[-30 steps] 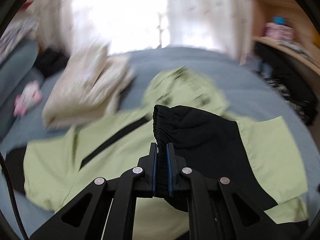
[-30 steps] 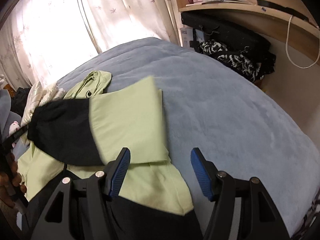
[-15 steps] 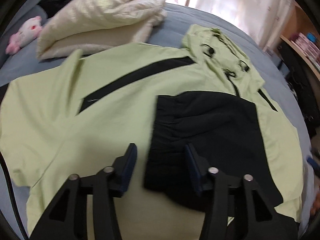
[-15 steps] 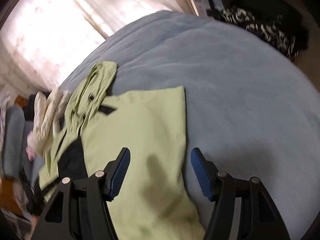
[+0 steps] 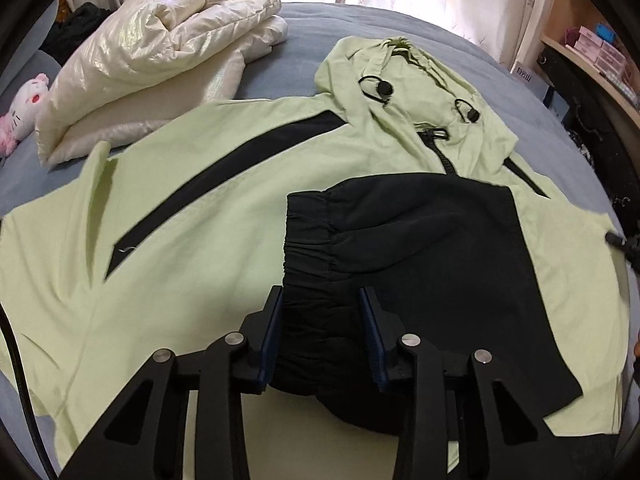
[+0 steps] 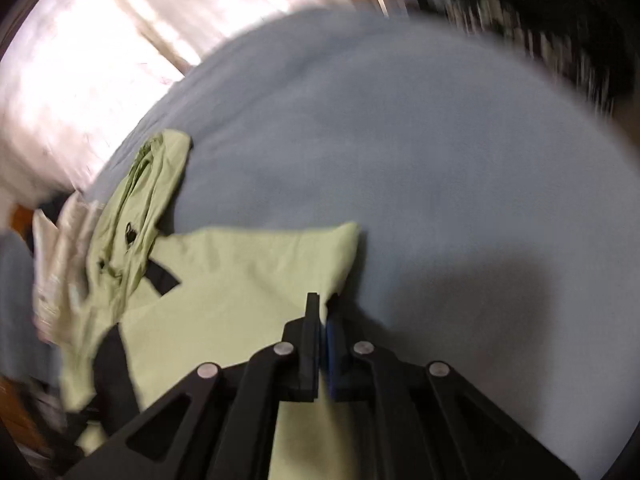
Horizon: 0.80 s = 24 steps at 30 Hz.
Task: Fold large clothes
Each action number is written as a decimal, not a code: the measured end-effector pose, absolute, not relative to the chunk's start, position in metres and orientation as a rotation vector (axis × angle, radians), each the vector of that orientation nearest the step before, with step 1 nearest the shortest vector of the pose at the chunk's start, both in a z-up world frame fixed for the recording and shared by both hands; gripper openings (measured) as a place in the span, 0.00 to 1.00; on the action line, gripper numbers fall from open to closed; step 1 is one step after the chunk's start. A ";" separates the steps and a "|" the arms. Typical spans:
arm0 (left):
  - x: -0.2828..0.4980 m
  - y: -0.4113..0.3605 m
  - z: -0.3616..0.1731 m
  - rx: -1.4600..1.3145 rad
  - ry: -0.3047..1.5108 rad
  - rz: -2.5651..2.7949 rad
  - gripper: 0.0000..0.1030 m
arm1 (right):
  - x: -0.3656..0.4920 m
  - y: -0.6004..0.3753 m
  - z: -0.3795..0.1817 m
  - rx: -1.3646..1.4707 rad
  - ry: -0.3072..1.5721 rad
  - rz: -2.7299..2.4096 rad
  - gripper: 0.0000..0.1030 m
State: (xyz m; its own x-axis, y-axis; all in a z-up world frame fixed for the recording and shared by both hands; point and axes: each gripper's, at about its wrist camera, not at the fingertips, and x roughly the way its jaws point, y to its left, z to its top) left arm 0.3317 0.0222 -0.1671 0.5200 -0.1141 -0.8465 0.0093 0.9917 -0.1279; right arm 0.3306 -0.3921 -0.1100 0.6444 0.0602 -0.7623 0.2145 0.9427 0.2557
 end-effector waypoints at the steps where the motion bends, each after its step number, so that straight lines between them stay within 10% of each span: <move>1: 0.331 0.019 -0.169 -0.107 1.020 -0.075 0.34 | 0.332 -0.391 -0.105 0.307 0.854 -0.104 0.02; 9: 0.327 0.012 -0.170 -0.077 1.016 -0.042 0.34 | 0.331 -0.428 -0.140 0.596 0.993 -0.049 0.13; 13: 0.323 0.021 -0.165 -0.087 1.025 -0.063 0.34 | 0.294 -0.438 -0.132 0.700 0.973 0.041 0.51; 24: 0.320 0.011 -0.168 -0.097 1.066 -0.057 0.36 | 0.224 -0.382 -0.142 0.379 1.131 0.128 0.47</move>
State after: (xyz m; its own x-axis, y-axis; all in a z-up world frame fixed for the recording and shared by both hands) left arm 0.3196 0.0110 -0.1678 0.4829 -0.0942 -0.8706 -0.0001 0.9942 -0.1077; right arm 0.2240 -0.3818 -0.1424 0.4266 0.2895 -0.8569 0.0903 0.9290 0.3589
